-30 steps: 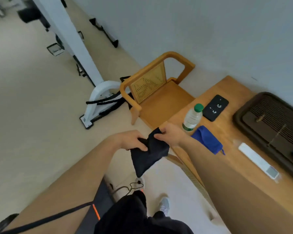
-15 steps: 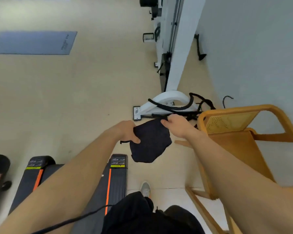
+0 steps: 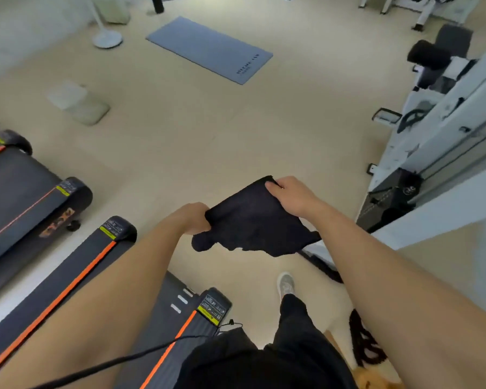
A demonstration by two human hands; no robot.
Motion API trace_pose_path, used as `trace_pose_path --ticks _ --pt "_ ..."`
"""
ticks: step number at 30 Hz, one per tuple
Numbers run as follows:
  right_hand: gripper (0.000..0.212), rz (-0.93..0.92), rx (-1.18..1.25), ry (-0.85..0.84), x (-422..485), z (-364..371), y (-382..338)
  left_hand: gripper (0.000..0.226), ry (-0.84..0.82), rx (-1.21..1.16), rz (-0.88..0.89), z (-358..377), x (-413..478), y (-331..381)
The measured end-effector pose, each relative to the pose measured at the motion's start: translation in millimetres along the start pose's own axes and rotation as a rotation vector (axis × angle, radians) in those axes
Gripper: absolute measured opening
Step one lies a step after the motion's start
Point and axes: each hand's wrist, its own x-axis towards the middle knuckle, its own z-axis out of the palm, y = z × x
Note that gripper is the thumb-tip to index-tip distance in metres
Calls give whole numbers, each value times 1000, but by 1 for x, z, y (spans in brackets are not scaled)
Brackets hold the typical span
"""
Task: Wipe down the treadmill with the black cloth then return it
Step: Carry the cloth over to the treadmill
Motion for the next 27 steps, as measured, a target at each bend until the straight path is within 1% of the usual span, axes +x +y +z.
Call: trace_pose_path --ticks 2,4,7,10,13,16,19,23,25,27 --pt "45 -51 -29 -57 48 -10 -19 16 42 -127 -65 -23 13 -7" --pt "45 -94 -63 -132 87 -14 -45 8 106 -200 -132 -42 15 -15" --pt "42 -179 -117 -259 139 -5 -91 16 227 -324 -233 -65 12 -34" --pt "41 -260 -178 -382 179 24 -142 18 322 -444 -335 -76 2 -66" --pt "40 -347 -263 -505 210 70 -193 18 423 -559 -439 -81 -11 -109" --pt "39 -443 -364 -624 227 127 -243 9 527 -688 -544 -81 -26 -155" --pt "36 -524 -438 -713 238 188 -292 5 606 -784 -648 -81 -47 -202" --pt "39 -665 -557 -810 232 265 -354 3 707 -905 -801 -72 -90 -252" --pt "42 -740 -583 -848 224 301 -385 4 744 -972 -898 -65 -114 -273" --pt "44 -804 -602 -921 212 336 -415 3 775 -1040 -1003 -58 -139 -291"
